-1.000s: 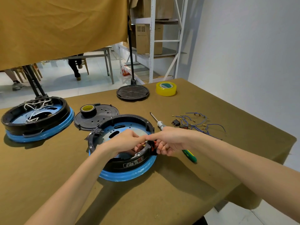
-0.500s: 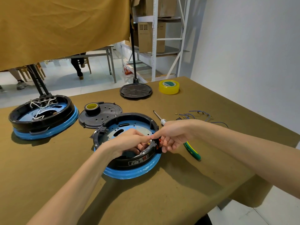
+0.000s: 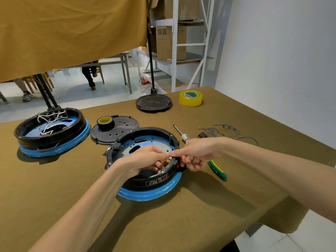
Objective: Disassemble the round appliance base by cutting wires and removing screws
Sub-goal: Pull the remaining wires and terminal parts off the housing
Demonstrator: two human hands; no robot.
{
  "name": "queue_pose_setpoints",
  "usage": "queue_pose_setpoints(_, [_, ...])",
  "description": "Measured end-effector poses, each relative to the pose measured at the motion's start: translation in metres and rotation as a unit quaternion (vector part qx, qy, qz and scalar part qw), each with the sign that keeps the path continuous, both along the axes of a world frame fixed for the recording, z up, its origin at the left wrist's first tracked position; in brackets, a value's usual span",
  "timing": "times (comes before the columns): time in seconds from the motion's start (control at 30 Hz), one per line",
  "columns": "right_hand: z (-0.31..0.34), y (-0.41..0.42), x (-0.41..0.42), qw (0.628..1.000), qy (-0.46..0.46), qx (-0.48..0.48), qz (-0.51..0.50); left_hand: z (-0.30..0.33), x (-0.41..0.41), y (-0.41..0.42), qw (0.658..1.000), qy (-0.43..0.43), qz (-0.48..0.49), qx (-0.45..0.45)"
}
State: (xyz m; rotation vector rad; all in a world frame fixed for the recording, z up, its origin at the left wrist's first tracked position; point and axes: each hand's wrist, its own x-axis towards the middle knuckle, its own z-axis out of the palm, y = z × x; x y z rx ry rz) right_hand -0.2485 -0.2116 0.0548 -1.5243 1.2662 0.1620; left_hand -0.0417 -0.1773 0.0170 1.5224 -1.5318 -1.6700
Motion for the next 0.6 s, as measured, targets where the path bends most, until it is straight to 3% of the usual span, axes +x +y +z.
queue_pose_setpoints(0.17, [0.005,-0.002,0.005,0.999,0.01,0.021,0.036,0.001,0.0,0.001,1.0,-0.002,-0.002,0.006])
queue_pose_setpoints(0.6, [0.008,-0.011,0.01,0.999,0.014,0.028,-0.036,-0.001,-0.001,-0.002,1.0,-0.008,0.001,0.012])
